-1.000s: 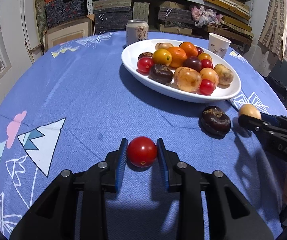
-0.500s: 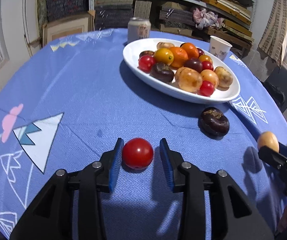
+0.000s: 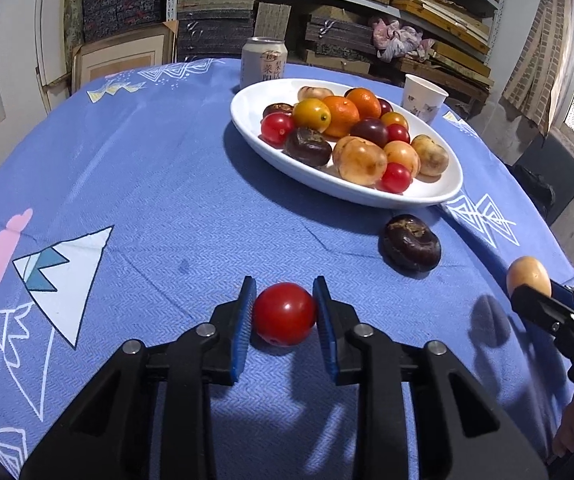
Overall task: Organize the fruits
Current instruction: 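Lift the tomato and the beige fruit and carry them over the white plate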
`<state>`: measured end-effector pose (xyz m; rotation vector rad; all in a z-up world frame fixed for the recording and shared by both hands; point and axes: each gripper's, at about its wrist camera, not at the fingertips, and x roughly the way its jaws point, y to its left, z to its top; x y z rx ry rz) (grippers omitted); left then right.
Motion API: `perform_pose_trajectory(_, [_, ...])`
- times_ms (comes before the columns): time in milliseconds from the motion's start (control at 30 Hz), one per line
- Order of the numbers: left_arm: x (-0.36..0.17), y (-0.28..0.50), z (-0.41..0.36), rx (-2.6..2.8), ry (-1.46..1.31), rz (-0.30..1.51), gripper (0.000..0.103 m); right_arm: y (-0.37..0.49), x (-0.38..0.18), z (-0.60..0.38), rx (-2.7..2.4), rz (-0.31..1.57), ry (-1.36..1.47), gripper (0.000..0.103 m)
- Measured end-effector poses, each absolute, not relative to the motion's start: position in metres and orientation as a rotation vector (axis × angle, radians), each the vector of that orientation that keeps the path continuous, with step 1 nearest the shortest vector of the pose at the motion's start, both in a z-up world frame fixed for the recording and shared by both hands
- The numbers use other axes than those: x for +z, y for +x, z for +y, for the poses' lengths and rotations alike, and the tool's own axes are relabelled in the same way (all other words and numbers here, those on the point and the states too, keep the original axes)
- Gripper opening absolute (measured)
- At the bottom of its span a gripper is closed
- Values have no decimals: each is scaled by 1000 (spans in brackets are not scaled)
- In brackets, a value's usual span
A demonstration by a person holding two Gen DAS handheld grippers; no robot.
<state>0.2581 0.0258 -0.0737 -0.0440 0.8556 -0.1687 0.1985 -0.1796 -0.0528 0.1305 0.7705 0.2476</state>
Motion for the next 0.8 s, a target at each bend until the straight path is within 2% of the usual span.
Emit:
perform_pose_trajectory(200, [-64,249,23,-145,-4,811,29,193,-44,-184,244,731,143,44])
perform_pose_trajectory(367, [-35,254,30,-132,-39,769,29,193,-29,-192,243,696,165,44])
perform_pose_trajectory(633, [41,297,31,-118,-48,665,29,225,45,-200,220,586,129,44])
perform_pose_trajectory(800, [49,338,21,-120,-58,665,29,259,61,-184,256,559,120,44])
